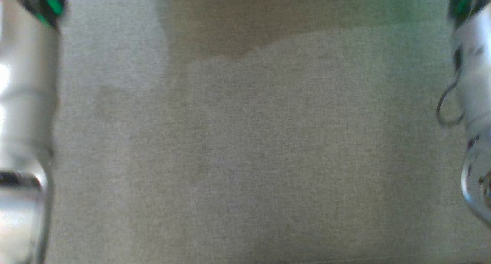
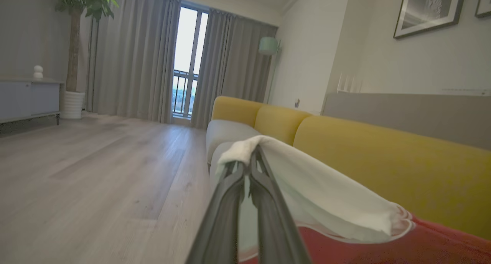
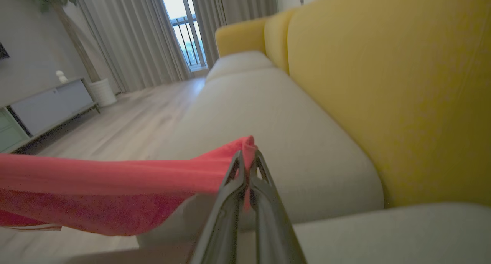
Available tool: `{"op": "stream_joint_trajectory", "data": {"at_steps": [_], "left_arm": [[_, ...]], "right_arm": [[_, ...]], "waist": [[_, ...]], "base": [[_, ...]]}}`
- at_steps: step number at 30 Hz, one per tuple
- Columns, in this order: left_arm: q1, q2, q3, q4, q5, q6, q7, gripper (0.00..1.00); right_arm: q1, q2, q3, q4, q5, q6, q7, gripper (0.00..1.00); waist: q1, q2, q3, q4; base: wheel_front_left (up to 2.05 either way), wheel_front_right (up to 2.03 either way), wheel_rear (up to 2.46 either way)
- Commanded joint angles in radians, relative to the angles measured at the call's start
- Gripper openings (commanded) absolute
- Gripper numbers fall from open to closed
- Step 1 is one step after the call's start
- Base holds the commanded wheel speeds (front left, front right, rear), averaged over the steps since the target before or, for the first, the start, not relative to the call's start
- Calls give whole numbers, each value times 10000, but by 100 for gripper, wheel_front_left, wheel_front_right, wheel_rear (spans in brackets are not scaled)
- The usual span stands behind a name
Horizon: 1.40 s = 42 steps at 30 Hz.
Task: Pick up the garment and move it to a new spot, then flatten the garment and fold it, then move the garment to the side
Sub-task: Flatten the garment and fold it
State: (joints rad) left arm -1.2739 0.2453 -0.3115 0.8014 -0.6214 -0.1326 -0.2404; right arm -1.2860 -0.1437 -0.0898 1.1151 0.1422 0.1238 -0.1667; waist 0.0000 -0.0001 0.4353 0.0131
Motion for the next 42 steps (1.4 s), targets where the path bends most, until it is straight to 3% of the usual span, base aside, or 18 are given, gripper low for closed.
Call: {"op": "stream_joint_trajectory", "data": {"at_steps": [1, 6, 12, 24, 34, 42], "left_arm": [[307, 547, -149, -299, -48, 25, -107, 0], [2490, 1058, -1488, -757, -486, 22, -33, 0], [4262, 2015, -2604, -1694, -1008, 21, 241, 0], [7273, 3863, -3585, -4338, -2029, 23, 1036, 0], [9559, 5464, -3934, -7513, -3032, 379, 2675, 0], [10666, 6265, -3874, -9515, -4065, 901, 3482, 0]], "right_arm": [[159, 8, 250, -28, 236, 69, 245, 0], [1511, -287, 1622, 496, 752, 69, 970, 0], [2722, -666, 3017, 146, 1839, 69, 1887, 0], [5145, -2675, 5858, -2674, 4970, 69, 3980, 0], [6889, -4217, 6739, -4814, 7314, 69, 6158, 0], [8223, -4945, 6421, -6255, 8409, 69, 8050, 0]], "waist": [[0, 1, -245, 136], [0, 1, -826, 227], [0, 1, -1449, 240], [0, 1, -2789, 169], [0, 1, -3916, 92], [0, 1, -4208, -73]], "base": [[0, 0, 0], [0, 0, 0], [0, 0, 0], [0, 0, 0], [0, 0, 0], [0, 0, 0]]}}
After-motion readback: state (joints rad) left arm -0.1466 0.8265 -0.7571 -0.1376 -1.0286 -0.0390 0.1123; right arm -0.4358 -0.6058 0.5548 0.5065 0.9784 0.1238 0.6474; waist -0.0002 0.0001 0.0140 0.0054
